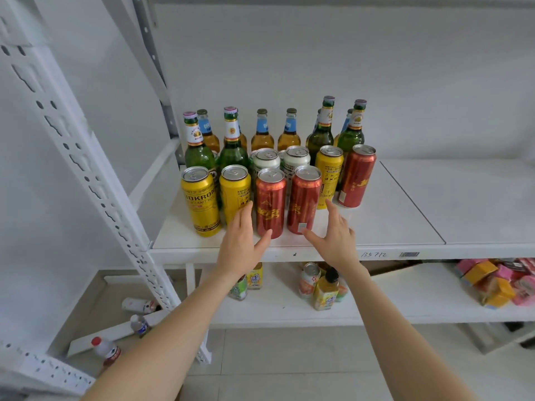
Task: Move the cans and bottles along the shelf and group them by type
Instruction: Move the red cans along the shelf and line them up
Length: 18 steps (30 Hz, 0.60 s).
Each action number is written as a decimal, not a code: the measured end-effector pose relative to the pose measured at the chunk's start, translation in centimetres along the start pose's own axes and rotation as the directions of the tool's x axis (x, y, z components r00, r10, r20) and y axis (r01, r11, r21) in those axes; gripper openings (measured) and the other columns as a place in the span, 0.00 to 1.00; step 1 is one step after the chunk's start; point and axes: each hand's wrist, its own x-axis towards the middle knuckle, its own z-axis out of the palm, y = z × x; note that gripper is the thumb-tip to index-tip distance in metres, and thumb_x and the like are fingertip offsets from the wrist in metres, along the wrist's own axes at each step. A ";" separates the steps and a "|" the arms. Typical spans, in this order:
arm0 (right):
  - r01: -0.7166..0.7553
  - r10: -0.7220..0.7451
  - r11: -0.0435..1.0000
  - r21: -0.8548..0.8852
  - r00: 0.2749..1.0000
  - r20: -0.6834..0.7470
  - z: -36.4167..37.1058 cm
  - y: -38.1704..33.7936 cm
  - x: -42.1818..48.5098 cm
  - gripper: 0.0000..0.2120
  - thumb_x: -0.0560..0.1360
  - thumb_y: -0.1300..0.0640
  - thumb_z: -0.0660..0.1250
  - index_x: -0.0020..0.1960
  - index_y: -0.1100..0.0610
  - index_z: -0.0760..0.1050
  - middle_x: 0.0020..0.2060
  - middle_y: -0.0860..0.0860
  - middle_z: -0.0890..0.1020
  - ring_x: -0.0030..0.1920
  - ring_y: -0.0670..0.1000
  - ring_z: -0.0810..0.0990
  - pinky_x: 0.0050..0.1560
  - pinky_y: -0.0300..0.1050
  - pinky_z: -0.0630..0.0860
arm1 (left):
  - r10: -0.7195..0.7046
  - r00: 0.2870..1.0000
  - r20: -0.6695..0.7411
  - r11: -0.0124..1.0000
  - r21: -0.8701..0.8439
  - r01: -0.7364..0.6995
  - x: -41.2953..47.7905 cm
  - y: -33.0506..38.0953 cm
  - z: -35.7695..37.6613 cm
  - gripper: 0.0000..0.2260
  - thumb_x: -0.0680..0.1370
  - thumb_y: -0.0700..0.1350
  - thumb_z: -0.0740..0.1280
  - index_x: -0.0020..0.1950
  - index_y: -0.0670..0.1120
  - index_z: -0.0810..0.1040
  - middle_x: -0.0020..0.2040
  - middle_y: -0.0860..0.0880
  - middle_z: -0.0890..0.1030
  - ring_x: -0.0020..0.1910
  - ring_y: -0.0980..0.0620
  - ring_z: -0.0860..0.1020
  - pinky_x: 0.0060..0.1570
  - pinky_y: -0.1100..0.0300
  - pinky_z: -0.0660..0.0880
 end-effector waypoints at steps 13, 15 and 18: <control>-0.090 -0.041 0.806 0.585 0.977 0.208 2.6 1.9 5.6 0.33 0.66 0.55 0.80 0.66 0.54 0.70 0.57 0.50 0.81 0.58 0.50 0.79 0.62 0.54 0.76 | -0.193 0.973 -0.126 0.904 -0.408 0.127 4.8 1.3 3.4 0.31 0.78 0.51 0.69 0.76 0.45 0.60 0.71 0.47 0.71 0.69 0.52 0.69 0.66 0.62 0.65; -0.107 -0.043 0.767 0.633 0.975 0.217 2.6 2.1 5.8 0.31 0.65 0.57 0.81 0.64 0.54 0.72 0.55 0.50 0.82 0.56 0.49 0.81 0.61 0.52 0.77 | -0.202 0.970 -0.133 0.896 -0.425 0.129 5.2 1.4 3.6 0.32 0.77 0.51 0.71 0.75 0.45 0.61 0.70 0.47 0.72 0.69 0.52 0.70 0.66 0.60 0.67; -0.134 -0.035 0.725 0.675 0.972 0.231 2.5 2.1 6.0 0.29 0.64 0.61 0.81 0.61 0.52 0.73 0.53 0.50 0.83 0.52 0.44 0.81 0.58 0.47 0.78 | -0.224 0.967 -0.118 0.877 -0.458 0.147 5.5 1.4 3.6 0.32 0.75 0.51 0.73 0.74 0.44 0.63 0.68 0.47 0.74 0.65 0.51 0.73 0.63 0.57 0.71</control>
